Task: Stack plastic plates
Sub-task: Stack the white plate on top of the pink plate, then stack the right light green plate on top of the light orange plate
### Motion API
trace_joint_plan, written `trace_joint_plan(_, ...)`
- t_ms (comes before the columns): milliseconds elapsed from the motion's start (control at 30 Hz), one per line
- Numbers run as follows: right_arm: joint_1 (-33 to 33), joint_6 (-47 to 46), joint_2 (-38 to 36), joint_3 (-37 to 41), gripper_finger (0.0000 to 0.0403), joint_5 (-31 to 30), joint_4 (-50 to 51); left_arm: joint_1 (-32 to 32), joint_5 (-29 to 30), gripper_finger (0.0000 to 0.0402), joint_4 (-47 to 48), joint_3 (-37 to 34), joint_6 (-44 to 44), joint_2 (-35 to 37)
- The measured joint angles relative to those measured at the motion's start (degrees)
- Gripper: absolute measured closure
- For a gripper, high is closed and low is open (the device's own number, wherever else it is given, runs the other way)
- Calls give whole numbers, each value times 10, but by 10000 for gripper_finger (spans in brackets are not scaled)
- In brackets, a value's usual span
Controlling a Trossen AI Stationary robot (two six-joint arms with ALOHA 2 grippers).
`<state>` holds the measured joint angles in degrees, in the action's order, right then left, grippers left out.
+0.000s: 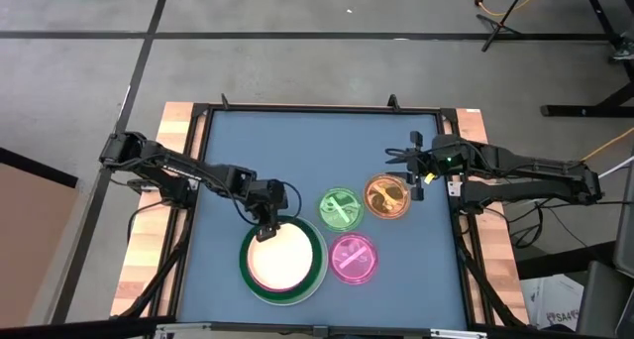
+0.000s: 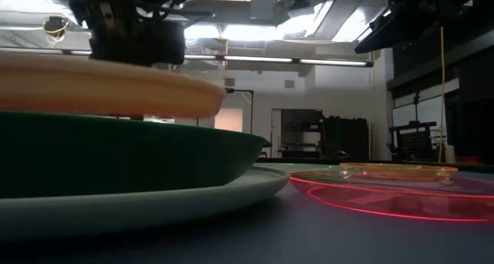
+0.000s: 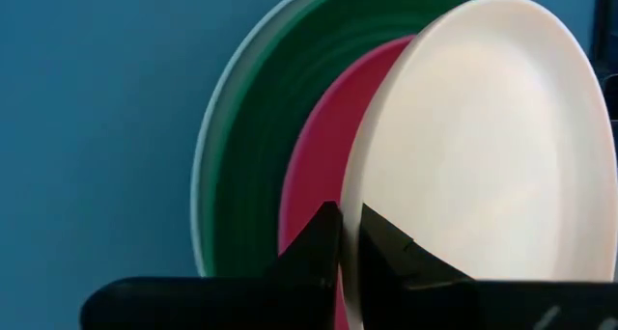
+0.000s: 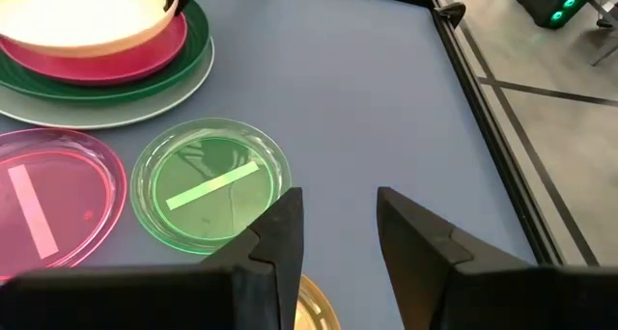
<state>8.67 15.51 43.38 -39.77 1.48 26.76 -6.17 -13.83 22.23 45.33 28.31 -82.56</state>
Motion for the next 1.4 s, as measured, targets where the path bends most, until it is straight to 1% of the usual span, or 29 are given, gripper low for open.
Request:
trace_joint_plan(133, 0, 0, 0, 0, 279, 0, 0, 0, 15, 390, -11, -15, 0, 0)
trace_joint_plan(400, 0, 0, 0, 0, 279, 0, 0, -3, 31, 389, -21, -19, 0, 0)
trace_joint_plan(567, 0, 0, 0, 0, 279, 0, 0, -20, 33, 375, -20, -19, -10, 0)
trace_joint_plan(700, 0, 0, 1, 0, 279, 0, 0, -33, 63, 363, -20, -19, -5, 0)
trace_joint_plan(833, 0, 0, 10, 0, 279, 0, 5, -39, 75, 352, -20, -19, -4, 0)
trace_joint_plan(900, 0, -1, 19, 0, 279, 1, 3, -40, 77, 345, -20, -19, -3, 0)
trace_joint_plan(1133, -1, -2, 73, 0, 279, 41, 13, -40, 77, 318, -20, -19, -3, 0)
trace_joint_plan(1267, -1, -2, 110, 0, 279, 41, 39, -40, 84, 306, -20, -19, -3, 0)
trace_joint_plan(1400, -1, -2, 154, 0, 279, 32, 58, -40, 84, 303, -23, -19, -2, 0)
